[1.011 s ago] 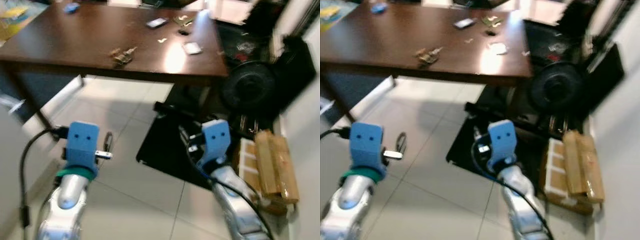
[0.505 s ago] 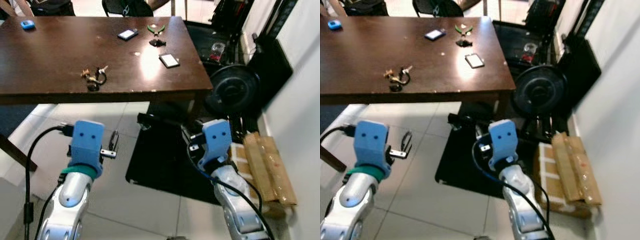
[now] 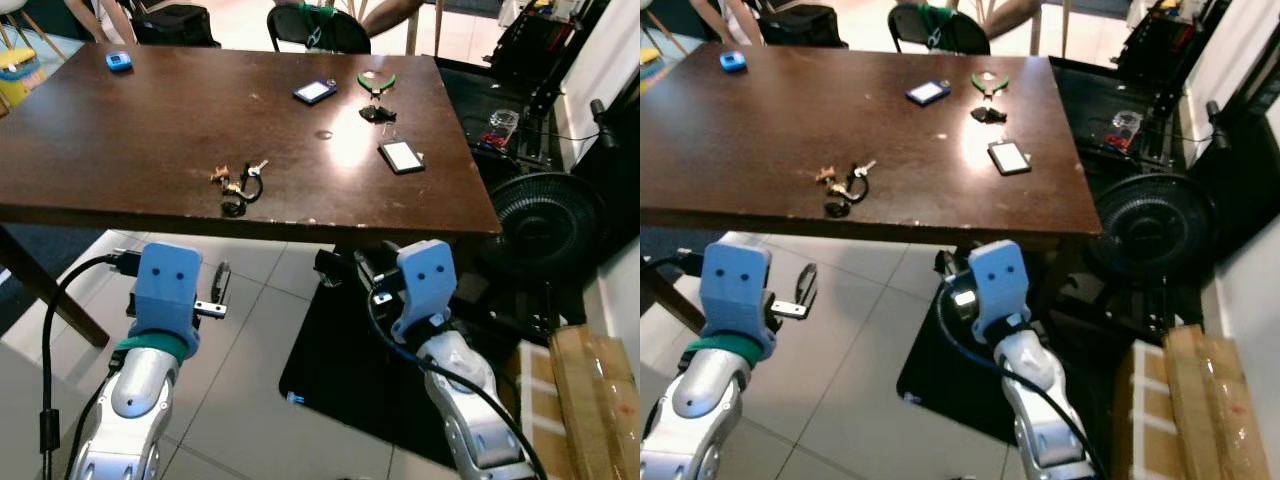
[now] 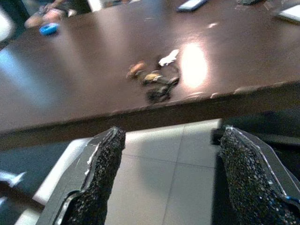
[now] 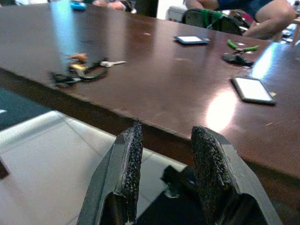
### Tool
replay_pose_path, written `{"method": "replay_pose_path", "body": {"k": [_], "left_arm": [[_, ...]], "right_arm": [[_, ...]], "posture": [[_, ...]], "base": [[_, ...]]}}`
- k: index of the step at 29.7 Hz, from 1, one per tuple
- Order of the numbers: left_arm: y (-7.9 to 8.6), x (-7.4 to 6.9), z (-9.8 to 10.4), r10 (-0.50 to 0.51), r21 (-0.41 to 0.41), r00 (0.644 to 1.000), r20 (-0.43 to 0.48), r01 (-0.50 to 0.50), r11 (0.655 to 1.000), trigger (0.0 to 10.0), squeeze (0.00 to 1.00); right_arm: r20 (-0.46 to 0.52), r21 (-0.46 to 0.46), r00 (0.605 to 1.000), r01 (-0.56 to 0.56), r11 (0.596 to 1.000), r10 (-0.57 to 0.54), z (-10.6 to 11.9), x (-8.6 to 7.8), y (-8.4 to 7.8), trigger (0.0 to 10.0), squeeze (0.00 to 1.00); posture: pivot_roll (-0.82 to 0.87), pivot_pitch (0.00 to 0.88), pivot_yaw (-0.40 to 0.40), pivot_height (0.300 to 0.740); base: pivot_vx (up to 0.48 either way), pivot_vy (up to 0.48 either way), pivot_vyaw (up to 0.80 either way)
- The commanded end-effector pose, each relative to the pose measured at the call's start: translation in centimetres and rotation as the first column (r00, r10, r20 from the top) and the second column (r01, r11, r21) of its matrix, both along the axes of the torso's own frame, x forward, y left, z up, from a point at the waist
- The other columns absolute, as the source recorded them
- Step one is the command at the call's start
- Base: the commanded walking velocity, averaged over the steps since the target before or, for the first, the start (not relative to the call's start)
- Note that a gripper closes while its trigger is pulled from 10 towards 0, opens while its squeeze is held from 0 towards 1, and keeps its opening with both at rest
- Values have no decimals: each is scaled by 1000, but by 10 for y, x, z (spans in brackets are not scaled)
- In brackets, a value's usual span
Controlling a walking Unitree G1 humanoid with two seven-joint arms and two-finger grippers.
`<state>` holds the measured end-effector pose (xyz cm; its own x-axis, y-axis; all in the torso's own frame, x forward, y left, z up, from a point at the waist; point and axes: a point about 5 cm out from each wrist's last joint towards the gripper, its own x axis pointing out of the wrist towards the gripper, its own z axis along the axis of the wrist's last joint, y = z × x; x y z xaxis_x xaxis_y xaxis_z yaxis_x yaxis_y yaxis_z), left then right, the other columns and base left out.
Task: Hang keys on a hook
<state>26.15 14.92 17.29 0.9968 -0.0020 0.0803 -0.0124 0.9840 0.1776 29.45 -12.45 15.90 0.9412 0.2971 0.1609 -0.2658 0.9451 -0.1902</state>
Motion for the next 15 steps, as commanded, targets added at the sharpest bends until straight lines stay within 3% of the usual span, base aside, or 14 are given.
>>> {"method": "replay_pose_path", "body": {"k": [1, 6, 15], "left_arm": [[5, -2, -4, 19, 10, 1000, -19, -18, 1000, 10000, 0], [4, -2, -4, 17, 9, 1000, -19, -17, 1000, 10000, 0], [4, -2, -5, 16, 8, 1000, -22, -16, 1000, 10000, 0]], "right_arm": [[-10, 8, 1000, 2, 1000, -2, -3, -1, 0, 10000, 0], [-12, 7, 1000, 6, 1000, -6, -3, -1, -1, 10000, 0], [-14, 7, 1000, 10, 1000, -10, -4, -1, -2, 10000, 0]], "posture": [[-56, 84, 81, 740], [-56, 84, 81, 740], [-56, 84, 81, 740]], "base": [[416, 0, 0], [416, 240, 0], [415, 54, 0]]}}
